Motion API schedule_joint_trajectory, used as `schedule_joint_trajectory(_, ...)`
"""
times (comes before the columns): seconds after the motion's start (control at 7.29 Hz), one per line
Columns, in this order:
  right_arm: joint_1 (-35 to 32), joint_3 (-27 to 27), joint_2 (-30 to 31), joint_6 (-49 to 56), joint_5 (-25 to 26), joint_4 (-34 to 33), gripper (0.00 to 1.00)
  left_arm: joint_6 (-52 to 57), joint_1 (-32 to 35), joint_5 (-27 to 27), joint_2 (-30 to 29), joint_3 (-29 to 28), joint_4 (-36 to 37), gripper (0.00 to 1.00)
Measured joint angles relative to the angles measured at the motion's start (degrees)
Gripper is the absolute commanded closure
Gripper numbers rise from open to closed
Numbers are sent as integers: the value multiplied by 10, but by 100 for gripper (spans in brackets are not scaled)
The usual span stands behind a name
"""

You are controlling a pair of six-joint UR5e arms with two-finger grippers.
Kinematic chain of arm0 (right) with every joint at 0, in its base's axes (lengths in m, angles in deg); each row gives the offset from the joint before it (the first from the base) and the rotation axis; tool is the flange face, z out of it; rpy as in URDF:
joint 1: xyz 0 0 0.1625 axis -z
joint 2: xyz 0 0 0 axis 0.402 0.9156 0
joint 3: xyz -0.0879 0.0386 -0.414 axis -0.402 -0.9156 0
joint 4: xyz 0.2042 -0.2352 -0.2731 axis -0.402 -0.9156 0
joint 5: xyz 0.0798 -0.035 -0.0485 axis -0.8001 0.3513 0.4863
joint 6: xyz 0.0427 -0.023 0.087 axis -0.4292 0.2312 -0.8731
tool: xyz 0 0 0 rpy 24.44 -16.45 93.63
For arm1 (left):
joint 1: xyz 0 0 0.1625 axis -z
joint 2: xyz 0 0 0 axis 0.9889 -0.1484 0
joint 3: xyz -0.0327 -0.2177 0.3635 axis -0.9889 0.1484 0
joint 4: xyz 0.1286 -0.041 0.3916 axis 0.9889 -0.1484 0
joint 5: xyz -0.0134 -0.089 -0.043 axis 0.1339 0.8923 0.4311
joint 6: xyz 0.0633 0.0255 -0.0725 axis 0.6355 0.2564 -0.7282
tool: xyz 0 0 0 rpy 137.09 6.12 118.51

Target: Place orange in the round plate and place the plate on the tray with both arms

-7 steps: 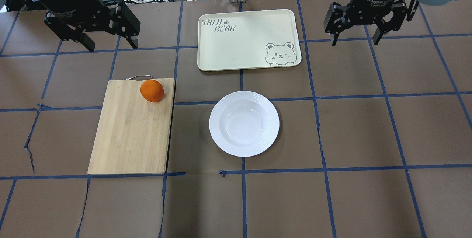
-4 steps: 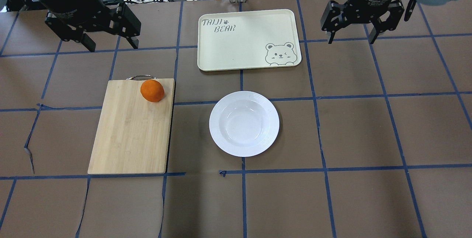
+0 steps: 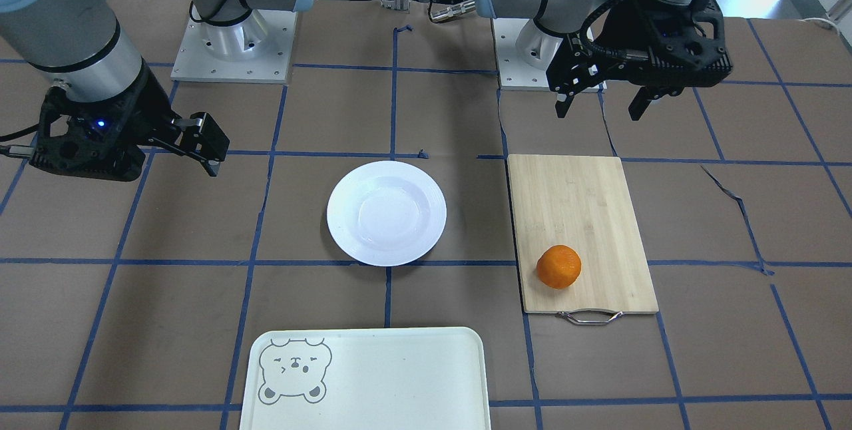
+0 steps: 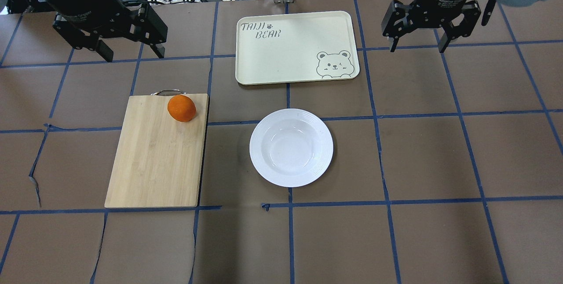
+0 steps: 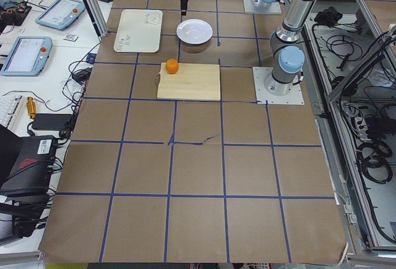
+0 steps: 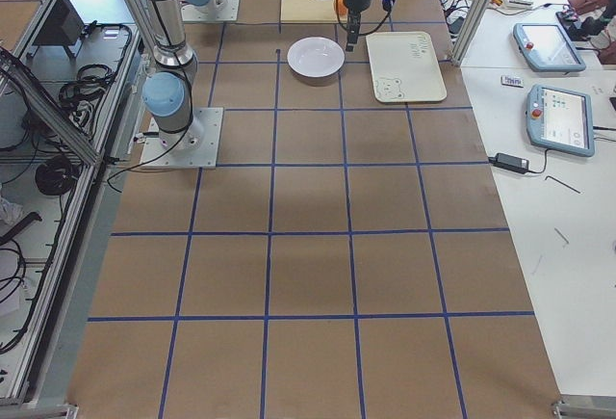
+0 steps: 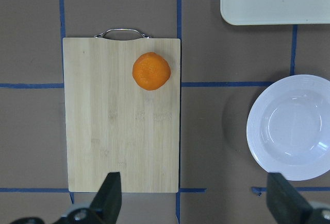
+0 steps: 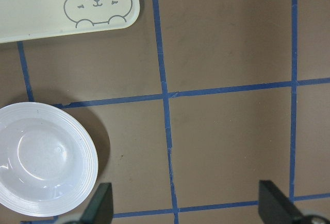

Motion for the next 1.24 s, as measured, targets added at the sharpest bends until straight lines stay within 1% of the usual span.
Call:
schedule_joint_trajectory(0.27,-1,0,3,0,1,5,0,4,1,0,-10,-1,2,0)
schedule_joint_trajectory(0.41,0,-1,4,0,4,8,0,5,1,-1,-28,0,5,0)
schedule_joint_trajectory(0.55,1,-1,4,0,7,9,0,4,1,-3,-60,4,15,0)
schedule_joint_trajectory(0.96,3,0,2,-1,5,4,0,1,0,-13,-184,17,104,0)
schedule_joint_trajectory(1.24,4,0,1,1,1,2,0,-4,-1,-48,-256,18,126,0)
